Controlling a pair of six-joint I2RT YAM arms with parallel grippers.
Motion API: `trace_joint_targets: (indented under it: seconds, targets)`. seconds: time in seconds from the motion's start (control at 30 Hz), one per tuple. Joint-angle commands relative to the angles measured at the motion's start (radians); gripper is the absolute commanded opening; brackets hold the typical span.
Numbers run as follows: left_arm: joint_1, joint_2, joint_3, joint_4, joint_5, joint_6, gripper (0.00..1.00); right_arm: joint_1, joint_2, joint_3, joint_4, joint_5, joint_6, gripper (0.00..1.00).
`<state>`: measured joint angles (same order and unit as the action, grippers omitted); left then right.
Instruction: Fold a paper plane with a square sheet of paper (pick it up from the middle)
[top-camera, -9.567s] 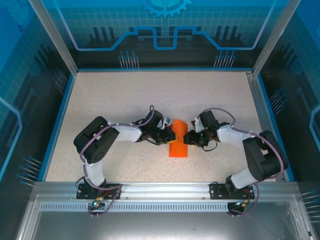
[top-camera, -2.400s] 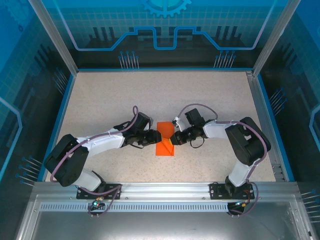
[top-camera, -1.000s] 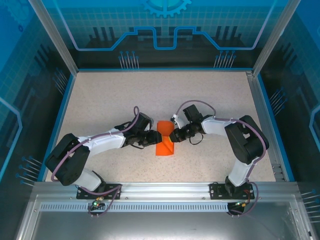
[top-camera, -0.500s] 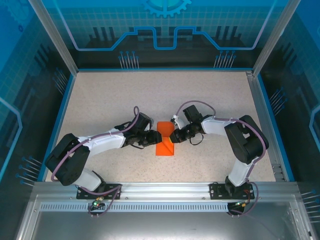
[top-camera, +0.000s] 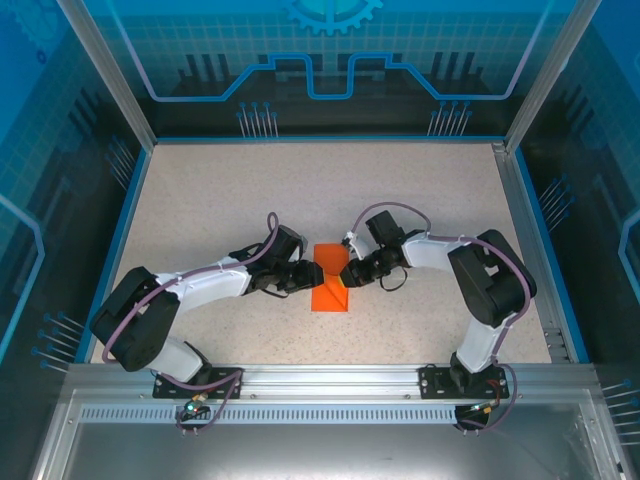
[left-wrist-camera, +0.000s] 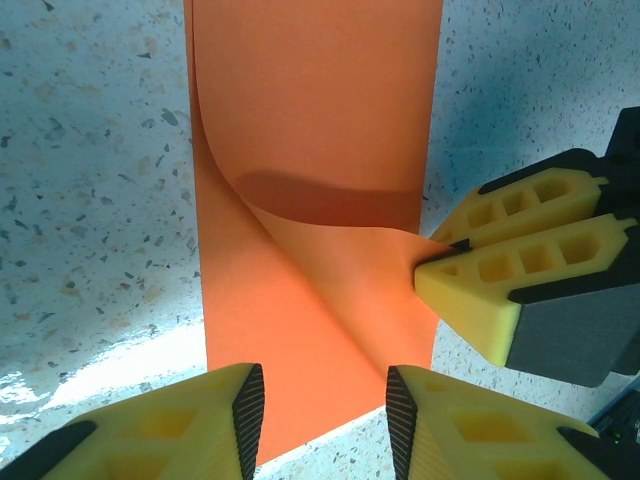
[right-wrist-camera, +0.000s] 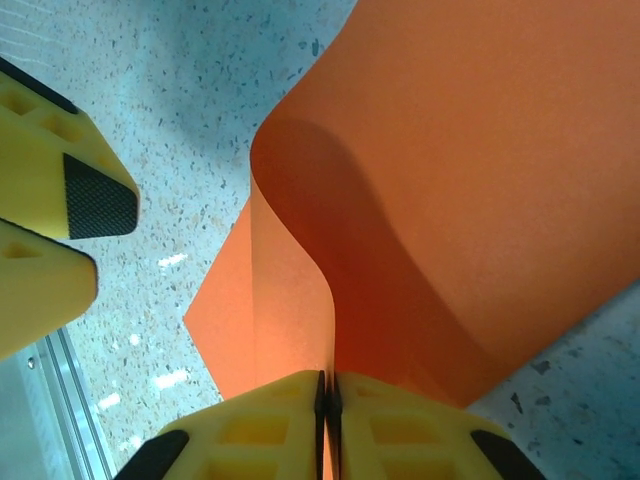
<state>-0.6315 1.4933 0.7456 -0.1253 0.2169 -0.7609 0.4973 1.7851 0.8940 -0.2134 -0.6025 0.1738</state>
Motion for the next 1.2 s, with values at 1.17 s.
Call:
trace_joint_targets:
  seconds: [1.17]
  targets:
    - [-0.011, 0.010, 0.030, 0.015, 0.016, -0.012, 0.37, 0.008, 0.072, 0.068, -0.053, 0.010, -0.031, 0.15]
